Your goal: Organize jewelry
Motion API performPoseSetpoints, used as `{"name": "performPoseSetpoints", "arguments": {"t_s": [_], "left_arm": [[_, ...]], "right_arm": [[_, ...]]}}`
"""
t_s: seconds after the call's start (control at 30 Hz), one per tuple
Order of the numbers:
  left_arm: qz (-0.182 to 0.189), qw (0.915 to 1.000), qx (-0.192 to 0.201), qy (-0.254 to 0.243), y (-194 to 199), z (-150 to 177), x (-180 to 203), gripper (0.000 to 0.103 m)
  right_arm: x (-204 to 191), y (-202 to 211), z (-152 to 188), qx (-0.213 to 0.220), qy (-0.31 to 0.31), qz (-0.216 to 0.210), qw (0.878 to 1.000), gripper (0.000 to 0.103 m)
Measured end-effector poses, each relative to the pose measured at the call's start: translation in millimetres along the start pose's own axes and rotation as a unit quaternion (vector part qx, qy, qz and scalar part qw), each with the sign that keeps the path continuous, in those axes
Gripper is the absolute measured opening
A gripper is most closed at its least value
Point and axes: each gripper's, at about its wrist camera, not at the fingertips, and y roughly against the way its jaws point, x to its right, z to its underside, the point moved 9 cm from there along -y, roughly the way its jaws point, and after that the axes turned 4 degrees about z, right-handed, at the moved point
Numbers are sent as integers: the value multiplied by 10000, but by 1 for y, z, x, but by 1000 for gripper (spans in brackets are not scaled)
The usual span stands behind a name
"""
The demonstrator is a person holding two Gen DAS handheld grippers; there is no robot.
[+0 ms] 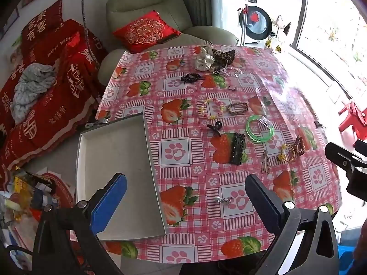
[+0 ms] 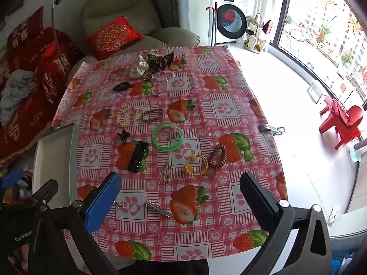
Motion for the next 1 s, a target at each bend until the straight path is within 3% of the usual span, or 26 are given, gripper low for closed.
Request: {"name": "performPoseSetpoints", "arguments": {"t_s": [1.0], "left_arm": [[-8,10000,69,-17,3,-1,-1,103]], "right_arm": [[-8,4,1,101,33,6,9999,103]]}}
